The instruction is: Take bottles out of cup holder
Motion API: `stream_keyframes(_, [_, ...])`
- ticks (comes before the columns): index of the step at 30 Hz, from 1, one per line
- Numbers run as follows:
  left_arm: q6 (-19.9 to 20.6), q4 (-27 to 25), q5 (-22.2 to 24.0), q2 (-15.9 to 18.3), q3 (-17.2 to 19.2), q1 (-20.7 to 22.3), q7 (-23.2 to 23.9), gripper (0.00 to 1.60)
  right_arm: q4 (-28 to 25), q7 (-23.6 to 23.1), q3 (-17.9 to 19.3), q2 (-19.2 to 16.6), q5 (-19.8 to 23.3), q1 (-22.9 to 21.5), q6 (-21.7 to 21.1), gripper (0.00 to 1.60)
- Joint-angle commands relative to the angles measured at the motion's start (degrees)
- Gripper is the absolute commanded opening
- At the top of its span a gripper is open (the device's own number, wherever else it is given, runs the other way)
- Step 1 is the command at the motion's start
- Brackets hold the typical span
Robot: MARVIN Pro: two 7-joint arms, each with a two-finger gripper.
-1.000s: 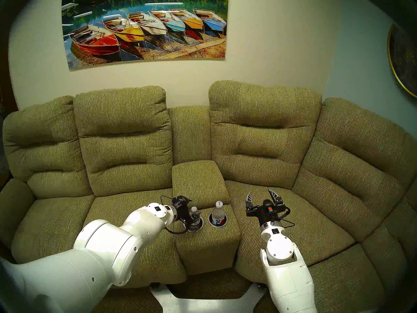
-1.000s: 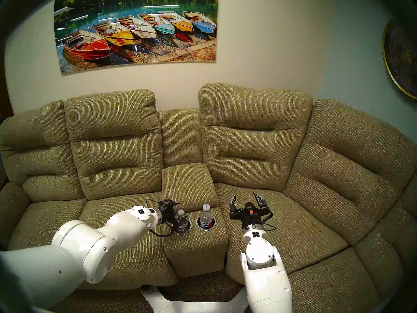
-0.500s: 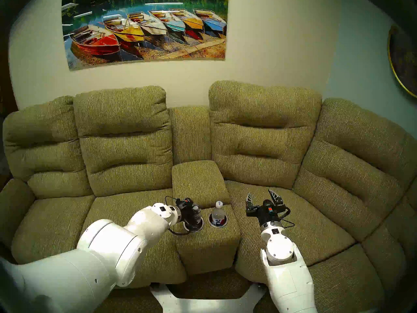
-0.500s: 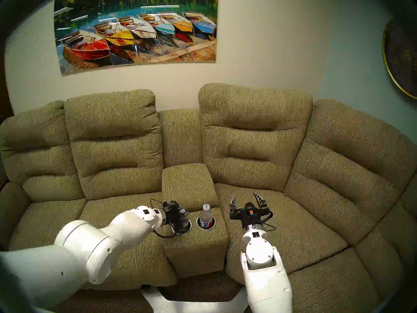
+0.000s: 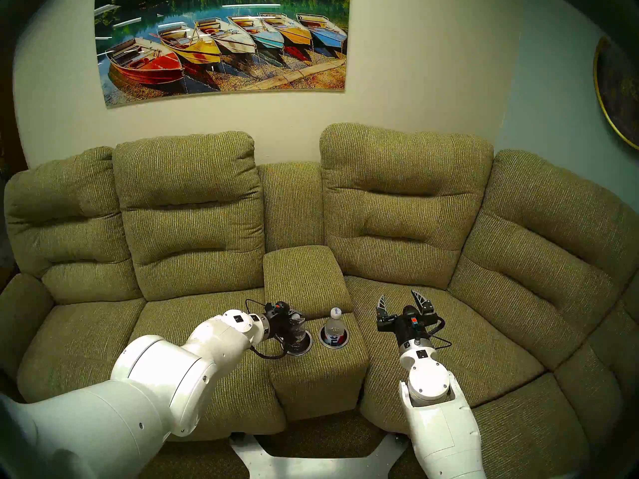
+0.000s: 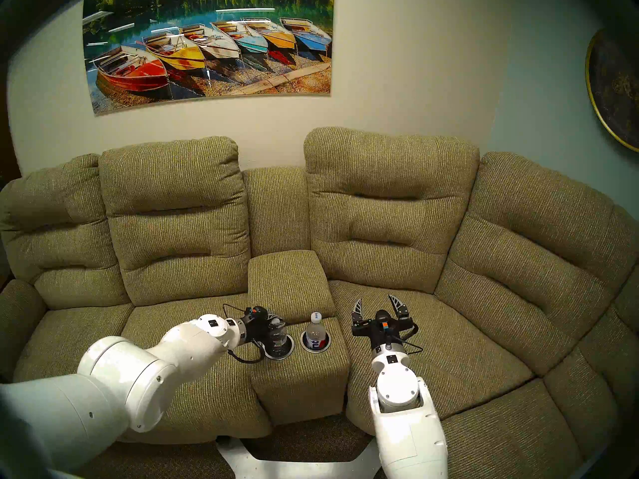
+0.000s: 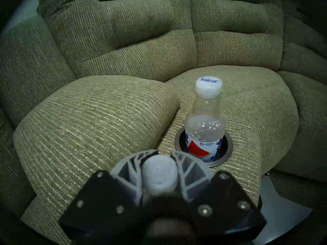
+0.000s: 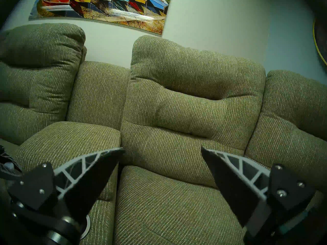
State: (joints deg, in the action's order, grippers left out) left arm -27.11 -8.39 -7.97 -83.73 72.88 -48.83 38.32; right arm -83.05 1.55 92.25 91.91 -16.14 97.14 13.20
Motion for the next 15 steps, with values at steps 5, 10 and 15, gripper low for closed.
stream_keyframes(5, [-9.77, -4.96, 5.5, 2.85, 4.98, 1.73, 10.66, 0.0, -1.21, -0.14, -0.17, -0.16, -0.1, -0.46, 0.29, 1.6])
stream_keyframes(10, [-13.03, -7.26, 8.06, 3.12, 7.33, 1.94, 15.49, 0.0, -1.18, -0.12, -0.17, -0.16, -0.1, -0.47, 0.29, 1.6])
stream_keyframes(15, [-15.24, -10.01, 10.41, 3.94, 9.39, 1.77, 19.99, 0.0, -1.17, -0.12, -0.18, -0.16, -0.09, -0.48, 0.29, 1.6])
